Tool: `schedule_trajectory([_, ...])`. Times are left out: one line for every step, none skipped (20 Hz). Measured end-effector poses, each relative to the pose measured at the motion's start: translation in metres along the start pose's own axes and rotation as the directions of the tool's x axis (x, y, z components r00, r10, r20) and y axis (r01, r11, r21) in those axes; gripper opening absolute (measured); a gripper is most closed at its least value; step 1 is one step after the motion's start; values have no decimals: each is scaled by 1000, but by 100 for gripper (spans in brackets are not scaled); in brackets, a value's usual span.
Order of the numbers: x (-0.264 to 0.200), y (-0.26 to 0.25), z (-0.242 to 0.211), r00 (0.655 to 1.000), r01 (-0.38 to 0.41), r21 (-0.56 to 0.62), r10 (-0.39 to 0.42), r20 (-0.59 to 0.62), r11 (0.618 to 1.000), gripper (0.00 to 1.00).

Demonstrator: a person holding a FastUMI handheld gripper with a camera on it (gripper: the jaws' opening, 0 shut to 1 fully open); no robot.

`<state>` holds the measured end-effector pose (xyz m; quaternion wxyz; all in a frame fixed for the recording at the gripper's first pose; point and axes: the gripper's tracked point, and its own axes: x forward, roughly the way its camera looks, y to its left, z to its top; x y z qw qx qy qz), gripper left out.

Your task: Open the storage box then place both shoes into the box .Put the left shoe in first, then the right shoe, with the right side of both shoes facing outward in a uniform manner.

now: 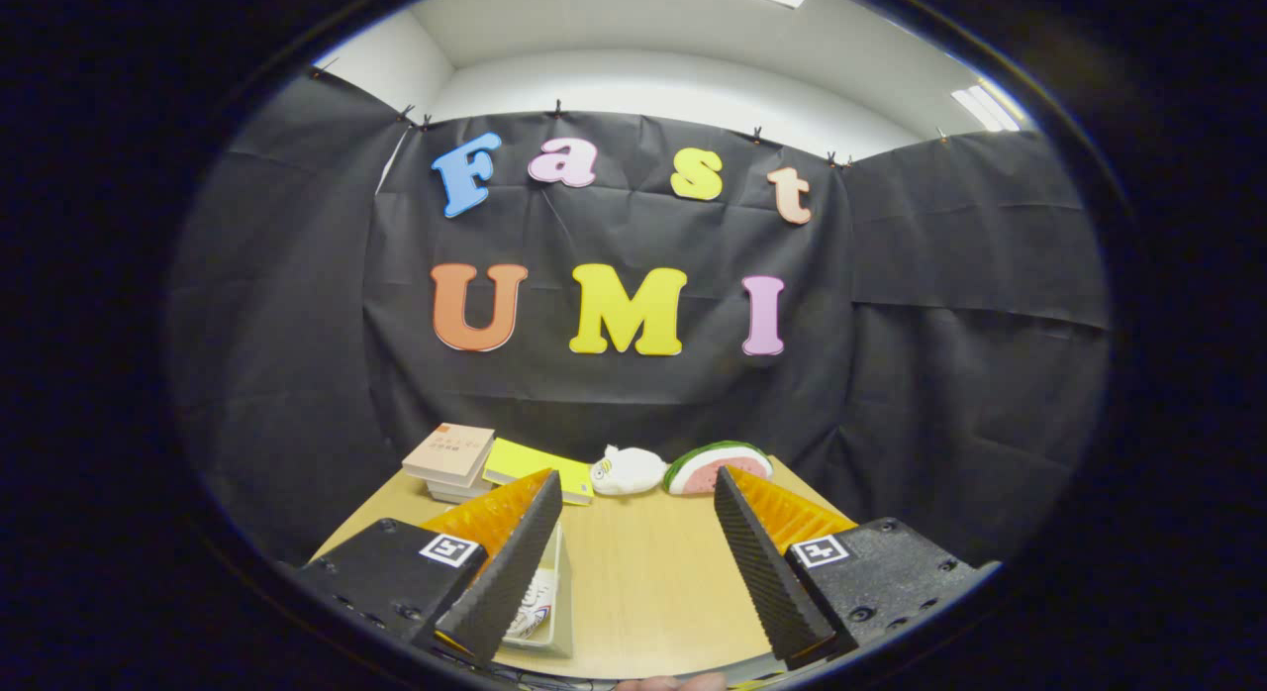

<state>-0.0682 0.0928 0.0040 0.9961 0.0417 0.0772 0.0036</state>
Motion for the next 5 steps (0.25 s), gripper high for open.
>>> schedule_trajectory([0, -1, 1, 1000, 2, -3, -2, 0, 1000, 99])
schedule_trajectory([0, -1, 1, 1000, 5, -5, -5, 2, 1000, 99])
schedule_trajectory([1, 0, 2, 1000, 5, -5, -5, 2, 1000, 99])
schedule_trajectory([1, 1, 1, 1000, 3, -7, -3, 0, 1000, 99])
schedule_trajectory([1, 1, 0, 1000, 3, -8, -3, -1, 1000, 99])
